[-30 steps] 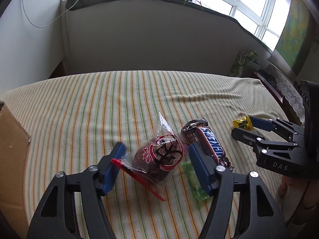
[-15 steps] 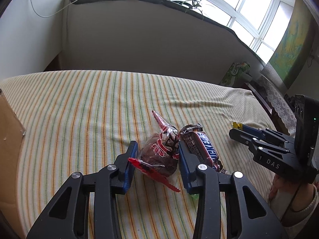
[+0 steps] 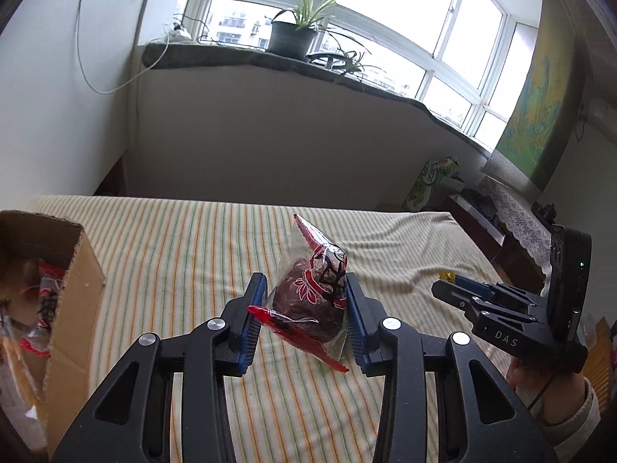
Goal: Organize snacks
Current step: 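Grasp the yellow wrapped candy with the right tool while the left tool grasps the red-ended candy bag, then carry both held candies over the cardboard box and open both tools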
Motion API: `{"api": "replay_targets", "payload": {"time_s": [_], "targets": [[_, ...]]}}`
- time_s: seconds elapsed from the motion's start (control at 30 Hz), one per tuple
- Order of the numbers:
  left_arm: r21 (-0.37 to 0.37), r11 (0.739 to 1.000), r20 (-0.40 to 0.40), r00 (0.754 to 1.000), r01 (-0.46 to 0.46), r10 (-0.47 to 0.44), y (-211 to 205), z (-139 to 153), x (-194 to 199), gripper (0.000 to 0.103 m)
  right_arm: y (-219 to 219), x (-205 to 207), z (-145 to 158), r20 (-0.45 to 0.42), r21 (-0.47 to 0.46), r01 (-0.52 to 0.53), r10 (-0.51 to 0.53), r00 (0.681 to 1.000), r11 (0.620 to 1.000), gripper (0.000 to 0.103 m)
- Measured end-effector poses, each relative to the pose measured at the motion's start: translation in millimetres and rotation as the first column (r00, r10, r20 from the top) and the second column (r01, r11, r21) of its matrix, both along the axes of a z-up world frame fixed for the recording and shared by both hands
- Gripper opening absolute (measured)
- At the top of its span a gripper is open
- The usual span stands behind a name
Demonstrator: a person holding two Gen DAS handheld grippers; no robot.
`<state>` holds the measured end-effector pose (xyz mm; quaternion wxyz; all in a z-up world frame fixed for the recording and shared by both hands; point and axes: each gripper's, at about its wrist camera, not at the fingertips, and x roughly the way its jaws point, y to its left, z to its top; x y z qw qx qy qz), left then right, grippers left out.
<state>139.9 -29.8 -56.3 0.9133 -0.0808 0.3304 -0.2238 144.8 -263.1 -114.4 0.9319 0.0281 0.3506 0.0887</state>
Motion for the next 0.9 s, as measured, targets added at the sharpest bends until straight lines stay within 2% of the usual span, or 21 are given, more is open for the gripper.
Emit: {"api": "replay_targets", "payload": {"time_s": [0.2,0.4,0.6,0.9], "targets": [[-0.005,1.000,0.102,0.995,0.006,-0.005,7,38,-36,0.038,8,-33,55,0.108,-0.020,0.003,-0.001,0.994,1.000,0.034],[-0.024,1.000,0.145,0.989,-0.004,0.008,24,52,-65,0.038,20,-69,91,0.182,-0.037,0.010,-0.003,0.983,0.999,0.034],[-0.057,0.998,0.141,0.989,-0.035,0.043,49,47,-77,0.038,39,-90,101,0.192,-0.040,-0.008,0.016,0.981,0.999,0.034],[-0.092,0.986,0.099,0.984,-0.137,0.146,107,24,-82,0.038,111,-72,89,0.153,-0.071,-0.133,0.143,0.978,0.989,0.034]]}}
